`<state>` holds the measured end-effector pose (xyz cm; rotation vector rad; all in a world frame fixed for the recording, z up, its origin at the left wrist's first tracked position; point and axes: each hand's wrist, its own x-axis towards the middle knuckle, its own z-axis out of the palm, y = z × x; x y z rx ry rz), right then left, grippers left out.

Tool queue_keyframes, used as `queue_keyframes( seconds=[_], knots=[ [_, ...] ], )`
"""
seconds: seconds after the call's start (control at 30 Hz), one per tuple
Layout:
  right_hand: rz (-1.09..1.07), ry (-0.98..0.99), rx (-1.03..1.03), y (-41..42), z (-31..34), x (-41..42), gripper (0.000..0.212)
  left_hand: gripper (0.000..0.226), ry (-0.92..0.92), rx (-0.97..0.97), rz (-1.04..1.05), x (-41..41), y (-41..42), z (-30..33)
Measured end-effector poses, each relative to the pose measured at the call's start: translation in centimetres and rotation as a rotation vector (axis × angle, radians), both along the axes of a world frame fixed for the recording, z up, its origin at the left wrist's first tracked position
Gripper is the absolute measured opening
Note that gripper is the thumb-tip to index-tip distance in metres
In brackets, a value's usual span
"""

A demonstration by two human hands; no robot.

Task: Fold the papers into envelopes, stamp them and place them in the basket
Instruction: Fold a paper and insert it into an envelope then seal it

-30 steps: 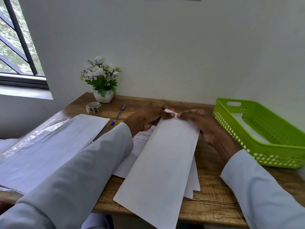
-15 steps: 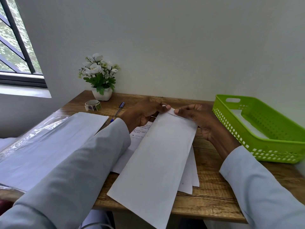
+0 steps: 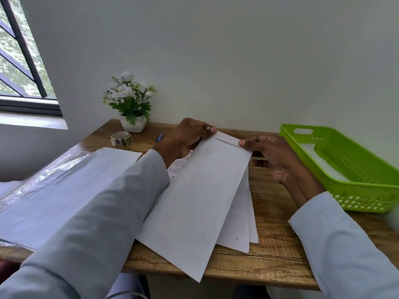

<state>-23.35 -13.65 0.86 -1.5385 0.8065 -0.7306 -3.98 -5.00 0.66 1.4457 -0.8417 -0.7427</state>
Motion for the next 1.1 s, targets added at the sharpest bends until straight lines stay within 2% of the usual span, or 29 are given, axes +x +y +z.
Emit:
queue_keyframes(
  seconds=[0.23,0.37,0.43,0.53,0.6,0.67,0.77,0.83,0.9,1.0,1.1],
  knots=[
    [-0.007,-0.038,0.004,0.3,0.1,-0.4,0.009,0.015,-0.01,-0.007,0.0,0.6,0.4,0.1],
    [0.03,-0.122,0.059,0.8,-0.6,-0.1,0.018,0.014,0.035,-0.109,0.032,0.3,0.5,0.3],
    [0.069,-0.186,0.096,1.3,-0.7,0.3,0.015,0.009,0.072,-0.164,0.049,0.0,0.5,0.6],
    [-0.031,-0.312,0.057,1.4,0.3,0.9,0.003,0.007,0.087,-0.186,0.049,-0.2,1.0,1.2],
    [-0.125,-0.396,-0.036,0.9,1.8,1.0,0.006,0.01,0.11,-0.216,0.068,-0.2,1.3,1.6],
    [-0.193,-0.462,-0.234,0.1,3.9,0.8,0.01,0.007,0.122,-0.266,0.154,0.0,1.7,2.2],
    [-0.287,-0.432,-0.769,-0.4,7.8,0.2,0.001,0.008,0.17,-0.337,0.237,0.9,2.2,2.8],
    [-0.334,-0.391,-1.146,0.3,10.0,0.1,0.012,0.011,0.245,-0.363,0.183,1.5,2.7,2.9],
    [-0.29,-0.372,-1.443,2.0,10.7,0.6,0.014,0.029,0.269,-0.318,0.095,2.0,3.1,2.8],
    [-0.161,-0.152,-1.847,5.2,8.3,2.5,0.011,0.061,0.319,-0.257,-0.048,2.4,3.7,2.5],
    [0.012,0.06,-2.074,7.1,3.6,4.3,0.015,0.067,0.371,-0.206,-0.191,3.3,4.5,2.2]
  ],
)
